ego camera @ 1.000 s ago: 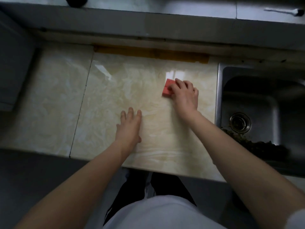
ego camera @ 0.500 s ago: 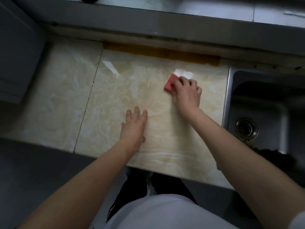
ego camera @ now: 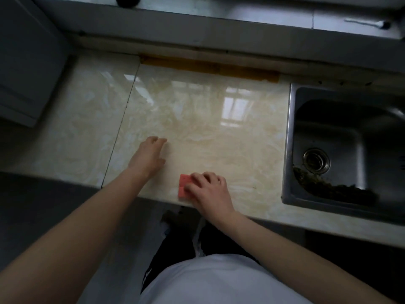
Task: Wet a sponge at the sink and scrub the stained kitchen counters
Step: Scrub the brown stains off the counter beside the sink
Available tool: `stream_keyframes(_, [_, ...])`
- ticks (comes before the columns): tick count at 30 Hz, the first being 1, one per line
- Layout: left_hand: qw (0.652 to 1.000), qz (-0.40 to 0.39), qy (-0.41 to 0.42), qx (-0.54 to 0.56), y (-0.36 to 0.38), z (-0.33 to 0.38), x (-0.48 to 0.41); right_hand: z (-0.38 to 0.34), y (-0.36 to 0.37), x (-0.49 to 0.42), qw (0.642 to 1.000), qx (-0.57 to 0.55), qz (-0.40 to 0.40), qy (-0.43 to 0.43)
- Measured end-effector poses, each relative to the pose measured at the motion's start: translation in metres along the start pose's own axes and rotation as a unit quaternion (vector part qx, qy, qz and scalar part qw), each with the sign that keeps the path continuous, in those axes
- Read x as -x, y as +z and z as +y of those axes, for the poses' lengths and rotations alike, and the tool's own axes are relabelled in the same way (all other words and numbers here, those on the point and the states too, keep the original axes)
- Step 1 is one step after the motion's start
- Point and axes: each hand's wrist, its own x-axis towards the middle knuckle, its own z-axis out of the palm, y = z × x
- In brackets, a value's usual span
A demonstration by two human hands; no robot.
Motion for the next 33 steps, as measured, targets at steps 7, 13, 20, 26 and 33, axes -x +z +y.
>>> stream_keyframes(7, [0.997, -0.016, -0.071, -0.038, -0.007, -0.046, 0.016, -0.004, 0.002, -0.002, 0.998, 0.01, -0.018, -0.052])
stream_keyframes(13, [0.992, -0.028, -0.113, -0.042, -0.01, -0.049, 0.005, 0.004, -0.004, -0.049, 1.0, 0.019, 0.018, 0.003])
stream_keyframes(20, [0.993, -0.009, -0.117, -0.032, -0.005, -0.05, -0.003, 0.043, -0.025, -0.131, 0.994, 0.027, 0.035, 0.097])
stream_keyframes(26, [0.991, -0.023, -0.122, -0.051, -0.002, -0.054, -0.006, 0.079, -0.05, -0.202, 0.984, 0.001, 0.044, 0.171])
stream_keyframes(33, [0.989, -0.05, -0.136, -0.033, -0.003, -0.054, -0.008, 0.103, -0.069, -0.26, 0.969, -0.032, 0.073, 0.233])
